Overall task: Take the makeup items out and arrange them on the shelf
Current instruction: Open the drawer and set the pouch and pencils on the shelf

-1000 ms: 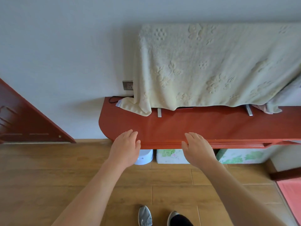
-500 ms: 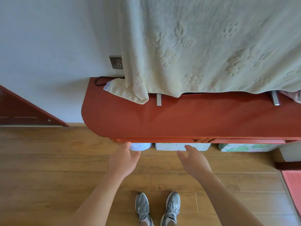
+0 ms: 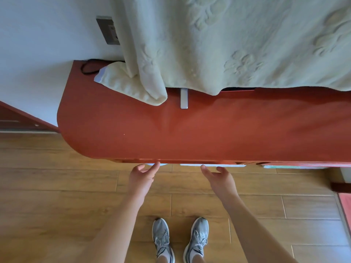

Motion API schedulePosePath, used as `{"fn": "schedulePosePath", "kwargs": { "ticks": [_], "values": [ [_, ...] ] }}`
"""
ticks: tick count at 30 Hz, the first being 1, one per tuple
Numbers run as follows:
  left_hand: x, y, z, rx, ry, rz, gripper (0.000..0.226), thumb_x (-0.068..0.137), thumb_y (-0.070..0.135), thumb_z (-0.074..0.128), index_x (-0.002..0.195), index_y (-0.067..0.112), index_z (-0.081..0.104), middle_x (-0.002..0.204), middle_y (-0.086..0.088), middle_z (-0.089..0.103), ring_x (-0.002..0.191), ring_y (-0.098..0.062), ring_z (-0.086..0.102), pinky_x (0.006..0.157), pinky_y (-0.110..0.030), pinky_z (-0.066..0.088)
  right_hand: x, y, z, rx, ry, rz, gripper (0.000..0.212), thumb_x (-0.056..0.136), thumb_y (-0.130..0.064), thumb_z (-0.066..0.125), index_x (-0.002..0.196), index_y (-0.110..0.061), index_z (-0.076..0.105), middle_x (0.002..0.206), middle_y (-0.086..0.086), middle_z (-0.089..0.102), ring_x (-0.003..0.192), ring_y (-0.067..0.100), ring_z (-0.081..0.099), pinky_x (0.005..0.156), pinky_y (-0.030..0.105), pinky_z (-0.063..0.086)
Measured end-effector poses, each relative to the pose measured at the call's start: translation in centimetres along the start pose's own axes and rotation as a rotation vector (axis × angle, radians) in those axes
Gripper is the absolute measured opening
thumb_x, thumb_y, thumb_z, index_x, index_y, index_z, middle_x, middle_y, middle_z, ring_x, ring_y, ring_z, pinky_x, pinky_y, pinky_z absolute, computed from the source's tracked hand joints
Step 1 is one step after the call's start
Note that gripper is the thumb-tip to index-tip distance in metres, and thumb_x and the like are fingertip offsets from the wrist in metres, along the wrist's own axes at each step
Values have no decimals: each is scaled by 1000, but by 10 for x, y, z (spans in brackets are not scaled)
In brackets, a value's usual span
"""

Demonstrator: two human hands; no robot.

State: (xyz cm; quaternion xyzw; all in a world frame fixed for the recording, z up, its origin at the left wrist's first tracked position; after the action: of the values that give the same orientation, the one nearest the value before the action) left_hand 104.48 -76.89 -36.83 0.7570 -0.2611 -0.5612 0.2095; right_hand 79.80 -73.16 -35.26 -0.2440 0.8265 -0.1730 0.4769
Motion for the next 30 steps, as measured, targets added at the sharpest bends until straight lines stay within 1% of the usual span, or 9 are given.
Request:
{"fn": "schedulePosePath", "kwargs": {
  "ticks": [3,7,11,14,19,22,25,26,30],
  "values": [
    [15,-5,7,-237,-20,-55,91,77,37,84,145,-1,38,108,-9,68,101,-19,69,94,-38,56,14,12,10,295,-13,78,93,74,-57,76,142,-4,40,86,-5,68,90,19,69,89,43,55],
    [27,-10,12,-481,-27,-51,75,84,12,78,143,-5,34,107,-8,70,112,-24,66,102,-41,50,24,17,16,580,-44,105,90,75,-41,80,145,-8,33,108,1,67,101,19,68,92,40,55],
    [30,-14,16,-622,-59,-21,17,86,-1,71,96,2,57,84,-3,71,100,-20,68,108,-45,45,27,15,20,712,-50,102,78,84,-24,76,146,-5,31,115,6,67,104,19,67,93,39,53],
    [32,-16,19,-715,-66,2,20,85,-7,68,91,5,53,78,-1,69,91,-17,66,108,-45,46,27,15,24,787,-38,86,74,87,-19,72,146,-6,30,117,7,66,108,20,65,94,39,52],
    [34,-20,21,-760,-75,34,29,85,-6,69,102,8,50,85,-3,68,99,-21,66,106,-45,47,28,17,30,863,-52,70,74,88,-18,71,148,-10,27,124,7,62,112,19,63,97,41,51],
    [33,-22,19,-754,-95,50,48,77,2,77,115,7,49,96,-6,70,116,-28,65,104,-43,49,27,17,33,880,-54,63,75,90,-18,69,149,-10,24,124,6,61,112,18,62,95,40,51],
    [30,-26,15,-763,-124,43,71,70,8,83,131,1,46,102,-9,68,120,-29,63,103,-42,50,26,21,37,891,-49,46,77,91,-19,68,151,-9,21,125,6,58,113,18,61,94,39,50],
    [30,-28,13,-769,-133,37,68,71,8,83,129,1,48,100,-9,68,119,-29,64,105,-43,49,25,22,38,893,-46,41,77,91,-20,67,151,-9,20,127,7,57,113,17,60,94,38,50],
    [20,-30,11,-738,-174,51,26,79,7,78,81,12,52,87,-5,66,108,-25,64,107,-42,47,19,29,44,910,-36,27,75,93,-23,66,151,-12,20,132,7,54,112,14,60,93,35,50]
  ]
}}
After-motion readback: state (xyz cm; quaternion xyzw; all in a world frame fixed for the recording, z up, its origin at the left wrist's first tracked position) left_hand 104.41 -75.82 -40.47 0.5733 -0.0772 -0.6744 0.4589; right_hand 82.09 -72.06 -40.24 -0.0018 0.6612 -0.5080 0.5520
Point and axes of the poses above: each hand's wrist, its own x-axis towards the middle knuckle, its own z-axis out of the palm, y = z × x, the point moved 1 cm from there along x, towards the middle knuckle
